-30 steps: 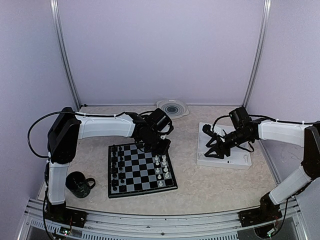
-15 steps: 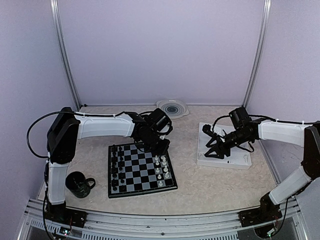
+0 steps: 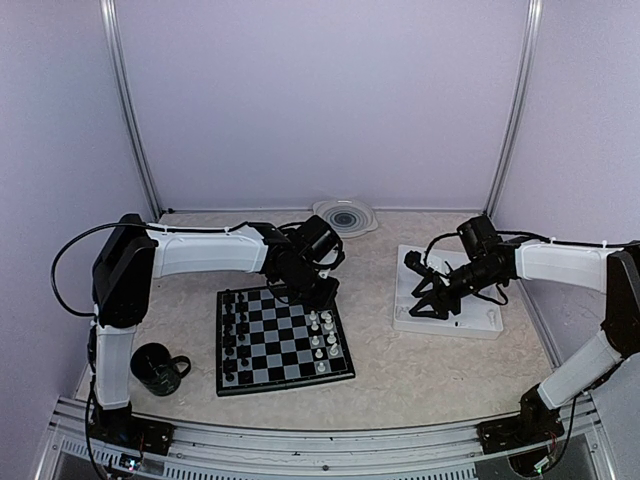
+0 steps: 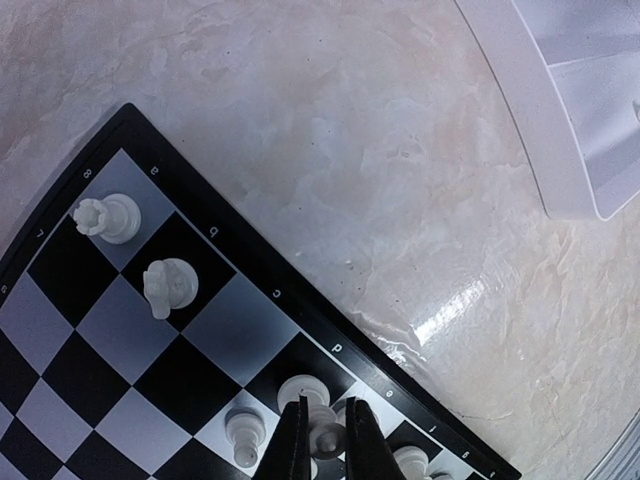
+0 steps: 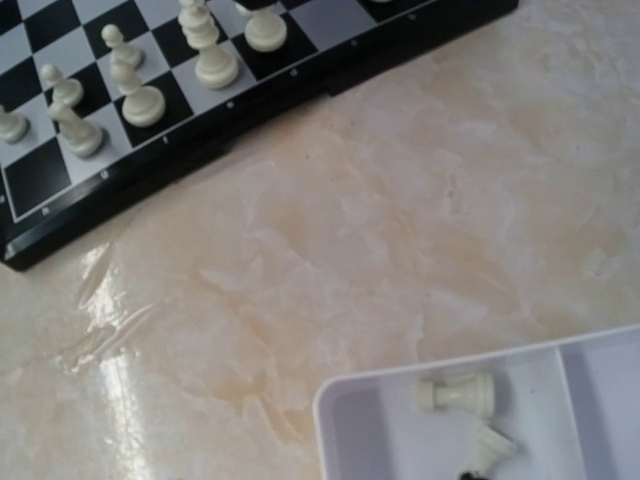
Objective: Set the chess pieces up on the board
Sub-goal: Place the king at e1.
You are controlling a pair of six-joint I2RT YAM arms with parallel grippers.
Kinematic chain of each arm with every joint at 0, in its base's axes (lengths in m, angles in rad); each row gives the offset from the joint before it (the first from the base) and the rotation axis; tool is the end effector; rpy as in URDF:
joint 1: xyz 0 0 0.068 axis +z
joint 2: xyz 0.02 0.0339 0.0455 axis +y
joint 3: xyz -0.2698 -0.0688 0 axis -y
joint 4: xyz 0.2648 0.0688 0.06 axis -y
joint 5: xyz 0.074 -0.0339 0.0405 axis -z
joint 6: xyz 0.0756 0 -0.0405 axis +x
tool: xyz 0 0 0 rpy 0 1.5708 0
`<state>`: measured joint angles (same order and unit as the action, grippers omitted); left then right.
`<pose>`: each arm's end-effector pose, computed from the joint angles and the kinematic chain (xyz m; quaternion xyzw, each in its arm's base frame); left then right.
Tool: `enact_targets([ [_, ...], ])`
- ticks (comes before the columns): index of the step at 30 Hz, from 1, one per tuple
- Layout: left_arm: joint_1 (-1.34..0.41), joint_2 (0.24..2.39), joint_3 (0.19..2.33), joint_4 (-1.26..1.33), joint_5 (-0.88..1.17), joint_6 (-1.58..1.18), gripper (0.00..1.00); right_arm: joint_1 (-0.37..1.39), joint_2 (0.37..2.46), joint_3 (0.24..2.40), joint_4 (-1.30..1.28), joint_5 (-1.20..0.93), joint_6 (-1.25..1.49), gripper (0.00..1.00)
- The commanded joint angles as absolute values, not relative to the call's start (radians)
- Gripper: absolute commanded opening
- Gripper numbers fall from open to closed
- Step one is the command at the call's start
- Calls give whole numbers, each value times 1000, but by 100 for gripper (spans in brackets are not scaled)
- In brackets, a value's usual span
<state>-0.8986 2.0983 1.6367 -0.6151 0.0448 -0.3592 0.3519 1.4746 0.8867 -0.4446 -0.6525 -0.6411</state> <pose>0.3028 -0.3859 0.1508 0.2636 0.9329 -0.1614 0.1849 0.2812 0.1522 0.1700 -0.5099 0.7623 0.2694 0.2938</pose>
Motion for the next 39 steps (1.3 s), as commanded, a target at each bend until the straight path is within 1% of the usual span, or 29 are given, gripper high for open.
enact_targets([
  [1, -898, 2091, 1637, -609, 44, -364, 12, 347, 1485, 900, -460, -669, -653, 58],
  [7, -897, 2103, 1641, -594, 47, -367, 14, 347, 1489, 902, -461, -670, -654, 58],
  [12, -897, 2109, 1641, -592, 42, -368, 20, 347, 1491, 902, -462, -671, -655, 58],
  [18, -900, 2107, 1636, -591, 24, -376, 32, 347, 1494, 902, -466, -675, -655, 59],
  [22, -904, 2085, 1647, -595, 4, -375, 34, 347, 1490, 908, -465, -668, -649, 58],
  [24, -903, 2062, 1660, -603, -47, -374, 35, 346, 1490, 919, -462, -624, -630, 58],
  [28, -902, 1977, 1675, -582, -94, -360, 39, 333, 1510, 946, -472, -558, -595, 53],
  [32, -901, 1910, 1669, -506, -116, -332, 42, 331, 1564, 971, -493, -467, -597, 45],
  [37, -904, 1884, 1665, -398, -96, -319, 43, 331, 1664, 1028, -522, -456, -594, 34],
  [39, -902, 1886, 1662, -349, -67, -323, 43, 331, 1705, 1060, -537, -454, -586, 33],
])
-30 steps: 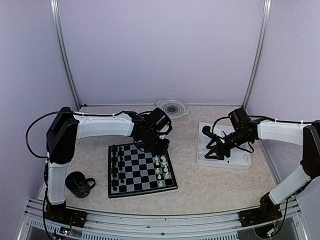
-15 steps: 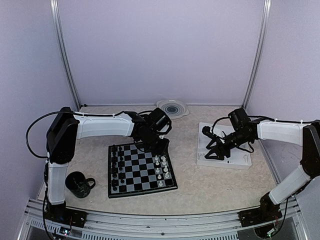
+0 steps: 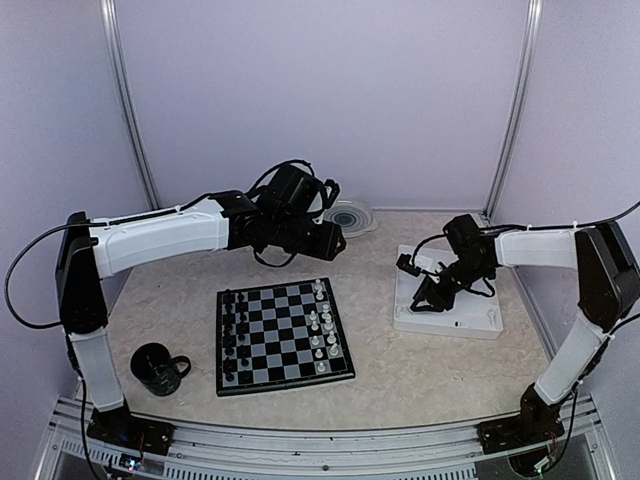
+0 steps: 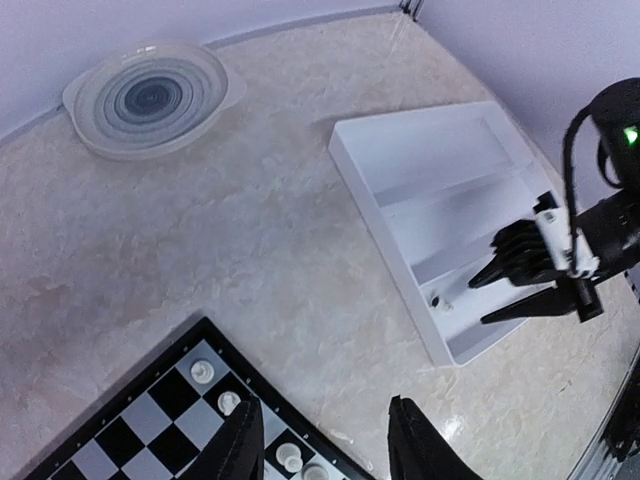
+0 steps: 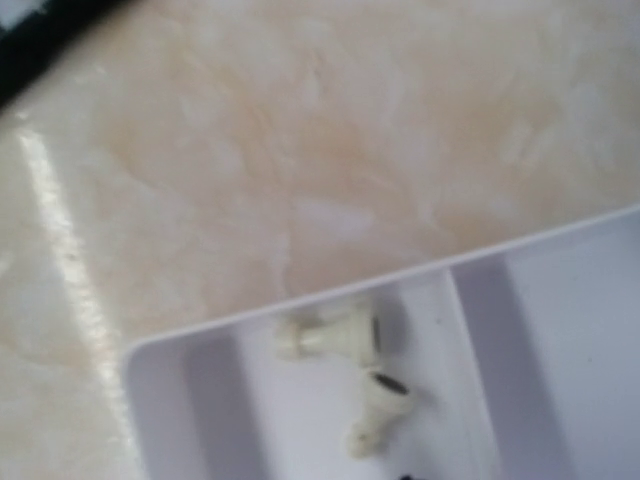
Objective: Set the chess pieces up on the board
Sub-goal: Pick up the pawn from the storage box.
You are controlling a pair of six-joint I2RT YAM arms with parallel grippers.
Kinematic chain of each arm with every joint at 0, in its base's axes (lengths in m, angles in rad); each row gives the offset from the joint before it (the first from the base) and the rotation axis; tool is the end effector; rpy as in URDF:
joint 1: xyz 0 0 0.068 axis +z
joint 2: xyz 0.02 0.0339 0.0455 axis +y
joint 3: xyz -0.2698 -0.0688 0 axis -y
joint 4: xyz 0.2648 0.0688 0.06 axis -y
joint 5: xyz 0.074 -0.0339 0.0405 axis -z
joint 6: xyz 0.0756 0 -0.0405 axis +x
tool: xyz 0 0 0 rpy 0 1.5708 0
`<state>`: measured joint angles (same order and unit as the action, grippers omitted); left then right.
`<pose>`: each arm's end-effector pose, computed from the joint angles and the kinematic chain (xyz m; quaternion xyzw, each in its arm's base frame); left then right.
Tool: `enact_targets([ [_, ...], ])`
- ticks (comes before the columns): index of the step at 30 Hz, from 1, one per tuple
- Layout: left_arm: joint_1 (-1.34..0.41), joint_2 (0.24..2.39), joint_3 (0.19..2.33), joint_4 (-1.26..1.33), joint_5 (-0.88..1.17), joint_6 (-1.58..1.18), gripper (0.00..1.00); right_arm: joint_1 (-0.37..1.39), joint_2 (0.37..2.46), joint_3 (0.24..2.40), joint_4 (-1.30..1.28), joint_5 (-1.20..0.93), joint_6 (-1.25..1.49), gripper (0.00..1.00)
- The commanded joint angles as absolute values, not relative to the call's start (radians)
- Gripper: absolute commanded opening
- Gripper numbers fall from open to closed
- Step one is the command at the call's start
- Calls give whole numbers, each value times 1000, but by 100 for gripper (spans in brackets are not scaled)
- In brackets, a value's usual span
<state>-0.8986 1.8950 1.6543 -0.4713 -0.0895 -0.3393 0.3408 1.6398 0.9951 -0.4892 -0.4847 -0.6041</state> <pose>0.3107 -0.3795 0.2668 0.2328 0.8782 -0.2082 0.3623 0.3143 0.1488 0.1438 -0.4776 0.8202 0.2046 0.2393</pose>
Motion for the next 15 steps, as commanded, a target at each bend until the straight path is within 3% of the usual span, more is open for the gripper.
enact_targets([
  [1, -902, 1889, 1663, -331, -54, -324, 44, 332, 1722, 1071, -537, -458, -582, 33],
  [15, -871, 1970, 1722, -291, 47, -332, 45, 365, 1888, 1087, -498, -390, -536, 29],
])
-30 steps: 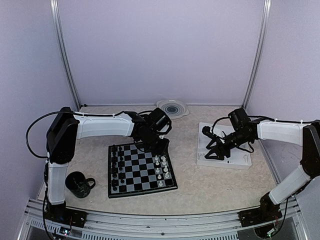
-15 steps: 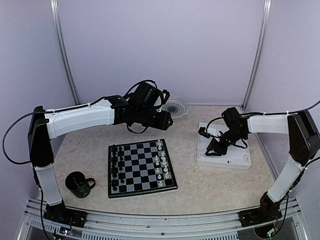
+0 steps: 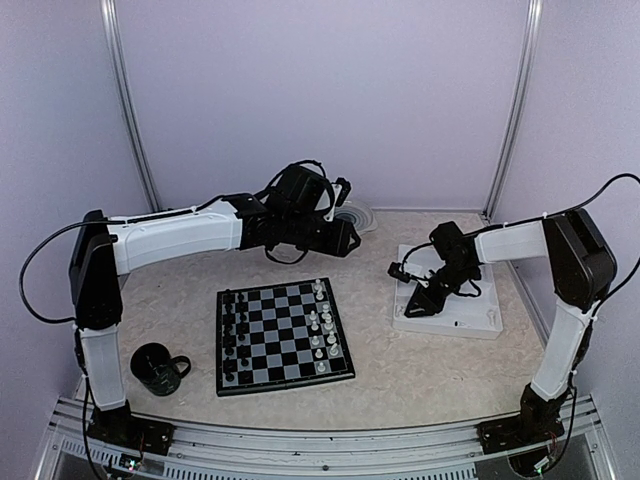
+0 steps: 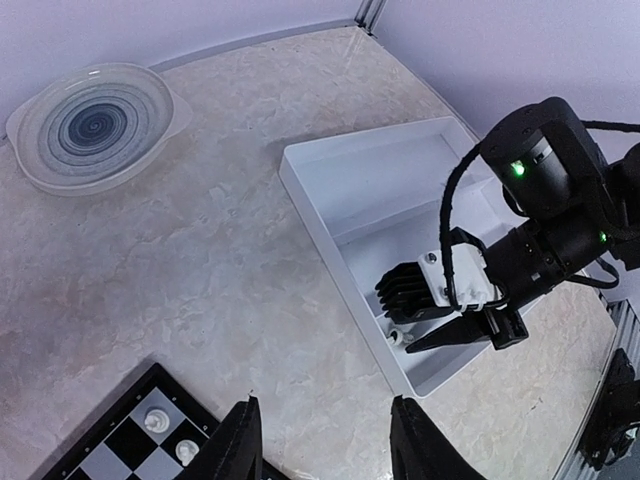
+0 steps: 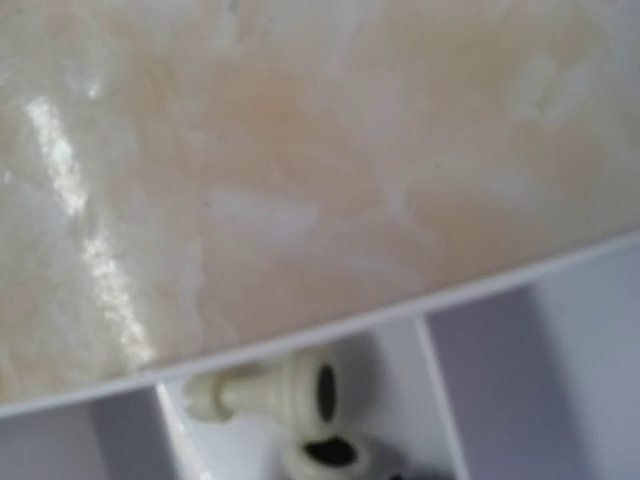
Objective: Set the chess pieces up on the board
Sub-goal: Pick up the pawn from the storage box.
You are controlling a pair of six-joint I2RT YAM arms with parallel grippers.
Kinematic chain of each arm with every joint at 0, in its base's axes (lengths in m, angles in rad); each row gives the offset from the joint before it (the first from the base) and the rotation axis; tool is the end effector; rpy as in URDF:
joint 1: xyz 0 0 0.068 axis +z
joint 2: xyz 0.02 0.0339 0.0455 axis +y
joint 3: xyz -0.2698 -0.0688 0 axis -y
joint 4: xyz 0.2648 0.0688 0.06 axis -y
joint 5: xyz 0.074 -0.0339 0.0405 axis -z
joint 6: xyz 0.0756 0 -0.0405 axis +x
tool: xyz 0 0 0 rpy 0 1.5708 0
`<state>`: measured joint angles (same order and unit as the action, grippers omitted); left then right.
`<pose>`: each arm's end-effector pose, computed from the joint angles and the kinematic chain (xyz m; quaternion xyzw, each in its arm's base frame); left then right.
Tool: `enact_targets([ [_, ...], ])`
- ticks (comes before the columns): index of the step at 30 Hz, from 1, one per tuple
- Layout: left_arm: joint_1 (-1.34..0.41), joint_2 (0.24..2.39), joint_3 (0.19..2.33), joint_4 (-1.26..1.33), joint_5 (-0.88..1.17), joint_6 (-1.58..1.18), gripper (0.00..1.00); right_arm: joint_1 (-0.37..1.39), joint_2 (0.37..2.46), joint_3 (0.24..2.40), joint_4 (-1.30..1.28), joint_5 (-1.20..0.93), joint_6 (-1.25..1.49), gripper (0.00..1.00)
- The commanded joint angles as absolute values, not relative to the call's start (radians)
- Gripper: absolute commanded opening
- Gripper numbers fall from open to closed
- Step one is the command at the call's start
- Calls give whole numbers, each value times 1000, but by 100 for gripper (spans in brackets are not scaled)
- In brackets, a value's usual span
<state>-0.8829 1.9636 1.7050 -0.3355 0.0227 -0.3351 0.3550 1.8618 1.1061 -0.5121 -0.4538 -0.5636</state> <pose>0.3279 -0.4017 0.2693 0.2440 0.8487 -0.2766 0.3791 0.3388 0.1609 0.0985 -0.4574 0.8483 0.2059 0.1694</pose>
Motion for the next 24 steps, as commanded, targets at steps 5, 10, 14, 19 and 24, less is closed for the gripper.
enact_targets([
  [5, -858, 1969, 1703, -243, 73, -365, 45, 365, 1898, 1062, -462, -362, -529, 14],
  [10, -857, 1981, 1690, -205, 118, -395, 45, 357, 1816, 1042, -498, -383, -541, 4],
  [14, -861, 1986, 1656, -143, 189, -399, 45, 339, 1698, 1011, -536, -453, -581, 3],
  [19, -853, 2033, 1670, -103, 300, -434, 45, 333, 1570, 1007, -555, -534, -608, 4],
  [24, -840, 2122, 1723, -80, 511, -525, 47, 341, 1526, 1061, -568, -570, -642, 4],
])
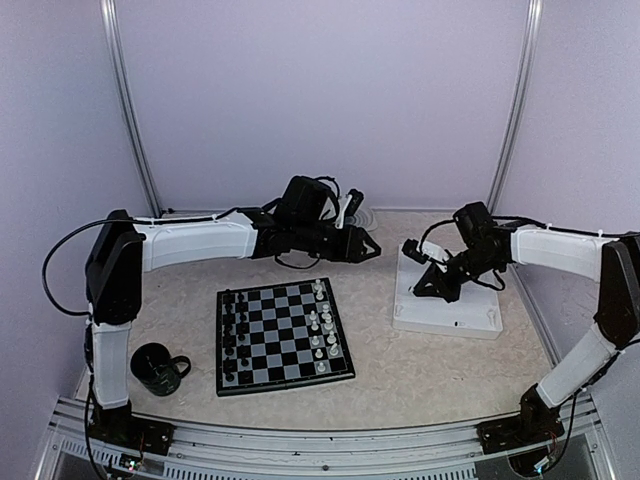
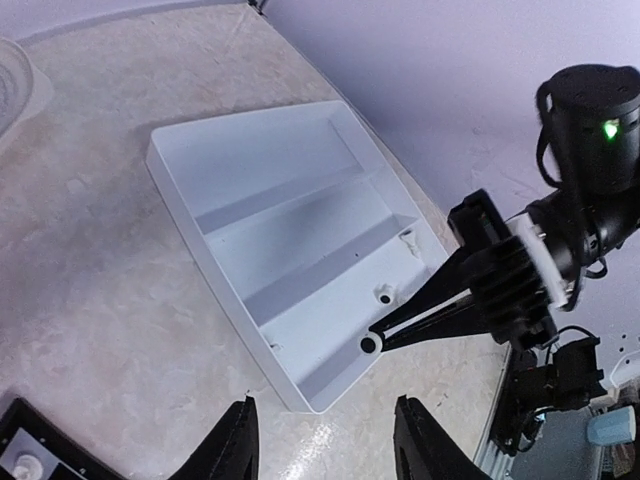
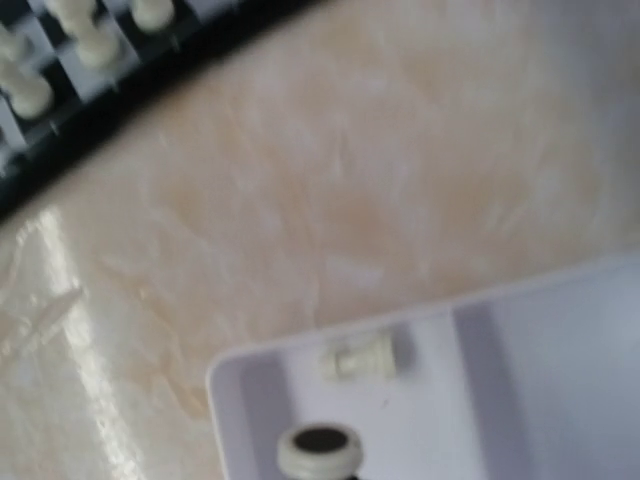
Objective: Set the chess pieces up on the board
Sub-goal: Pick up the pawn from the storage box, then pass from the right arm to the left
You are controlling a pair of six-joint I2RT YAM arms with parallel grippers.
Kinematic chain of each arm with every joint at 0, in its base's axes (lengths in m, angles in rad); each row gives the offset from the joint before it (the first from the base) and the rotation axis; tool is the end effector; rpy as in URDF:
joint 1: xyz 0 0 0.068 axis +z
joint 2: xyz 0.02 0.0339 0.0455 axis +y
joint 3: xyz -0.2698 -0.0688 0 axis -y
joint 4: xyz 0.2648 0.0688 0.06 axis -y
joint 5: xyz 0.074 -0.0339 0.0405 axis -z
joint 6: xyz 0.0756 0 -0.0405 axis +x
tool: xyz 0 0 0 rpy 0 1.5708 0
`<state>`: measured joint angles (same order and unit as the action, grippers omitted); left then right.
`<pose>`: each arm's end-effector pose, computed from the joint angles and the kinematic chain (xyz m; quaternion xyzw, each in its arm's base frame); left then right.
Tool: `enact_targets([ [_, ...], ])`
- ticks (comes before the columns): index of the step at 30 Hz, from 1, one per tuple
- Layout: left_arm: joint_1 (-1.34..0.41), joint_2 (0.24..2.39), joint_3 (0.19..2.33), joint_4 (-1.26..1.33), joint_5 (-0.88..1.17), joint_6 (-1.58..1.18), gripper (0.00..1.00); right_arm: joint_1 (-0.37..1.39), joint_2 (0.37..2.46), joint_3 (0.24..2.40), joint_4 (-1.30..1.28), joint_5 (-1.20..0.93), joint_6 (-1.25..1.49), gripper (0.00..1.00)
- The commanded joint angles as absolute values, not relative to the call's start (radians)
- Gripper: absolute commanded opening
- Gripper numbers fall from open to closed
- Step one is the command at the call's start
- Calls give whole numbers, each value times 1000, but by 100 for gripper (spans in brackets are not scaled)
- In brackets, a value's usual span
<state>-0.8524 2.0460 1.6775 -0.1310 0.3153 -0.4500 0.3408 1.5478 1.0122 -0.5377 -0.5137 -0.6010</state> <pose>0.3378 -0.4221 0.2441 0.2482 0.8161 -0.4129 0.3191 0.3070 0.1483 0.1768 -0.4810 0.8070 0.2132 0.2680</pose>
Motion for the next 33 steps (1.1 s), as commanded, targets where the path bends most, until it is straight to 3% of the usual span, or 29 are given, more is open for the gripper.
enact_targets([
  [1, -841, 2132, 1727, -66, 541, -540, 47, 346, 1531, 1073, -569, -558, -652, 4],
  [14, -852, 2190, 1712, 57, 689, -654, 46, 441, 1584, 1204, -613, -554, -699, 5],
  [33, -856, 2212, 1718, 64, 693, -693, 37, 475, 1565, 1227, -624, -570, -684, 6],
])
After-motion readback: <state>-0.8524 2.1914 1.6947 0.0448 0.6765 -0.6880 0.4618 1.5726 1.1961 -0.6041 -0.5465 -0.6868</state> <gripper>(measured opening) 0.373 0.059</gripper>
